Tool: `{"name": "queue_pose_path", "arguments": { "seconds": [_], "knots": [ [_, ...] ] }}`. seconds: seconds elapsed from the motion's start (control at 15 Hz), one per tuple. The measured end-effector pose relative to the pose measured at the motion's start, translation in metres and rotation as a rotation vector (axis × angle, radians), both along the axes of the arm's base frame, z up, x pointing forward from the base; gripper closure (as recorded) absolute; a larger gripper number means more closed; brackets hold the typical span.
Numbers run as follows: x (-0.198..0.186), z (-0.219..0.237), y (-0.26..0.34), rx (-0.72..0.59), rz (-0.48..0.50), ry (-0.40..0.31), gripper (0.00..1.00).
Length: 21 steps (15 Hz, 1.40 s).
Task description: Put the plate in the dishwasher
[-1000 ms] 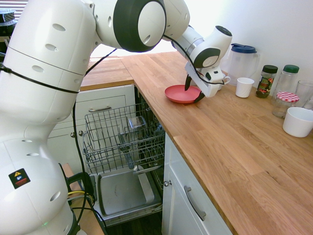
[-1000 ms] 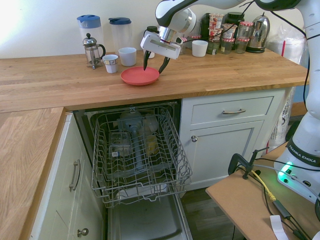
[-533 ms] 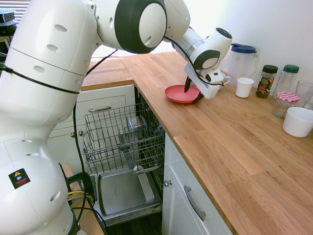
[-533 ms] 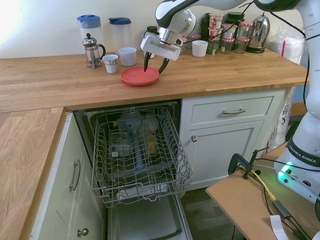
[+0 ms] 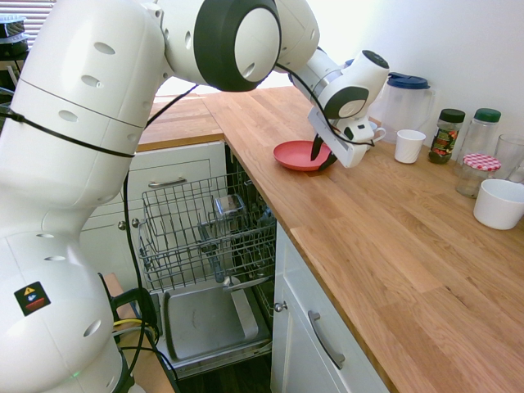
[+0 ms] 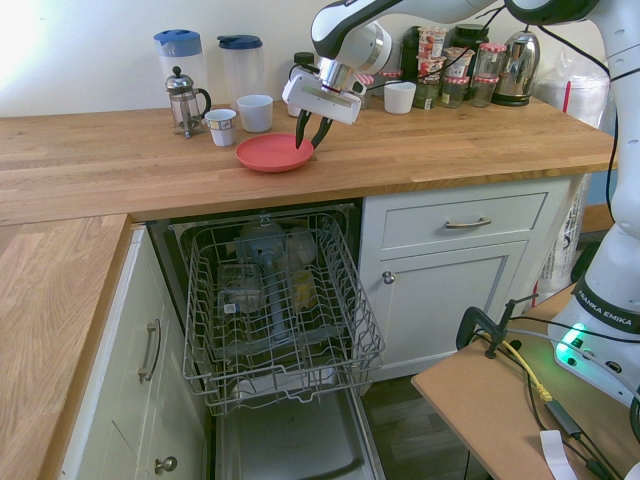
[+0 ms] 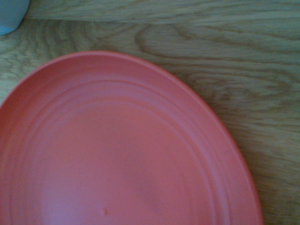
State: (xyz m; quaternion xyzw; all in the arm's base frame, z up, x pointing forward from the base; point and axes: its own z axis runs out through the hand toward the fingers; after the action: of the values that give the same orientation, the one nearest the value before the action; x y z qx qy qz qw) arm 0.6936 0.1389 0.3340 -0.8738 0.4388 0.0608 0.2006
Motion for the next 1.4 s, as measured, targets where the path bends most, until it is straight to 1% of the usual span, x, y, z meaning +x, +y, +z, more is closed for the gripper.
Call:
{"name": "queue_pose_path", "arguments": {
  "seconds": [0.4, 0.73, 0.93, 1.13, 1.27, 1.4],
  "knots": [
    [0.000, -0.007, -0.005, 0.010, 0.021, 0.004, 1.00],
    [0.002, 0.001, -0.013, 0.009, 0.054, -0.027, 1.00],
    [0.001, 0.030, -0.028, 0.012, 0.077, -0.057, 1.00],
    [-0.004, 0.072, -0.037, 0.015, 0.109, -0.090, 1.00],
    [-0.010, 0.105, -0.032, -0.020, 0.148, -0.135, 1.00],
    [-0.020, 0.142, -0.016, -0.096, 0.205, -0.202, 1.00]
  ]
}}
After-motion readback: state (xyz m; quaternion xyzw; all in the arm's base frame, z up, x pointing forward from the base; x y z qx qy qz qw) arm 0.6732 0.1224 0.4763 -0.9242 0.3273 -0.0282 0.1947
